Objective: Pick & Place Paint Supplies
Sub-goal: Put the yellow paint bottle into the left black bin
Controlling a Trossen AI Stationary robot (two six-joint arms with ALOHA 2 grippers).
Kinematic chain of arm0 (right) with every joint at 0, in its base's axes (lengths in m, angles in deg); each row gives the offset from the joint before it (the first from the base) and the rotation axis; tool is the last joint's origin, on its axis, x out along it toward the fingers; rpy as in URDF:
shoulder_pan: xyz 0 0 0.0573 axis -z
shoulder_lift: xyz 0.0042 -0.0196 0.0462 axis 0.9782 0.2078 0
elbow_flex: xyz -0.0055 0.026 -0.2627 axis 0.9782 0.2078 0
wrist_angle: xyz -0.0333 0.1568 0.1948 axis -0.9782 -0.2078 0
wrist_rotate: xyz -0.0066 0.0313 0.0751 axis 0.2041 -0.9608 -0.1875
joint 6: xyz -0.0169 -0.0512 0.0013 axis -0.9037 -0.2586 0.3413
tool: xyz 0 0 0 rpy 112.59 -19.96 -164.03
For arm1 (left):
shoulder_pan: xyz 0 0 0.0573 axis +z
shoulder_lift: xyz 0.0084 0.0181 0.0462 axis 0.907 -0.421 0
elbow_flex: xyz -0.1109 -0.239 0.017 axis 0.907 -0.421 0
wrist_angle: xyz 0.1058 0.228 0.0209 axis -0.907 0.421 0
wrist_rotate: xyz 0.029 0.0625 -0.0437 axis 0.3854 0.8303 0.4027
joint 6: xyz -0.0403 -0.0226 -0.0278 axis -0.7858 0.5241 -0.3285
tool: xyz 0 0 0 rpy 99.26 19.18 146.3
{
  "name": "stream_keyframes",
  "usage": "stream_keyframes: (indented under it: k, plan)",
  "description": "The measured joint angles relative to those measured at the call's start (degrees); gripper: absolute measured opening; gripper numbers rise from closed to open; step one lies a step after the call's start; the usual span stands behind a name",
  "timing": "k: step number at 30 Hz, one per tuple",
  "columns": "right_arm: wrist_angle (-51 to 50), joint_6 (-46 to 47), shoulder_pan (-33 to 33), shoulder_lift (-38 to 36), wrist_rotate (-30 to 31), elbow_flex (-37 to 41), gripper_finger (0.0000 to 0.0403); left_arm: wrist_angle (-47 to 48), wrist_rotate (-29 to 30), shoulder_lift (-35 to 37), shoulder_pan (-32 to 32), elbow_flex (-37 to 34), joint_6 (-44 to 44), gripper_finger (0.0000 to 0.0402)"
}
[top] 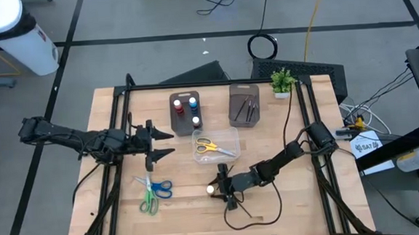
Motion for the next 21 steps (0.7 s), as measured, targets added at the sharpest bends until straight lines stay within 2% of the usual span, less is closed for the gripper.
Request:
stream_keyframes:
  k: [10, 16, 21]
  plan:
    - [2.28, -3.86, -0.02, 0.00, 0.08, 0.02, 0.0122, 0.27, 0.09, -1.94, 0.00, -0.01, -4.64, 0.0249]
    - [2.90, -3.67, -0.28, -1.51, 0.18, 0.09, 0.0117, -1.17, -1.09, -8.66, 0.00, -0.01, -15.00, 0.0259]
    - [0.64, -2.26, -0.33, -3.12, 0.30, 0.07, 0.0118, -3.85, -7.89, -16.97, -0.94, 3.19, -15.48, 0.0263]
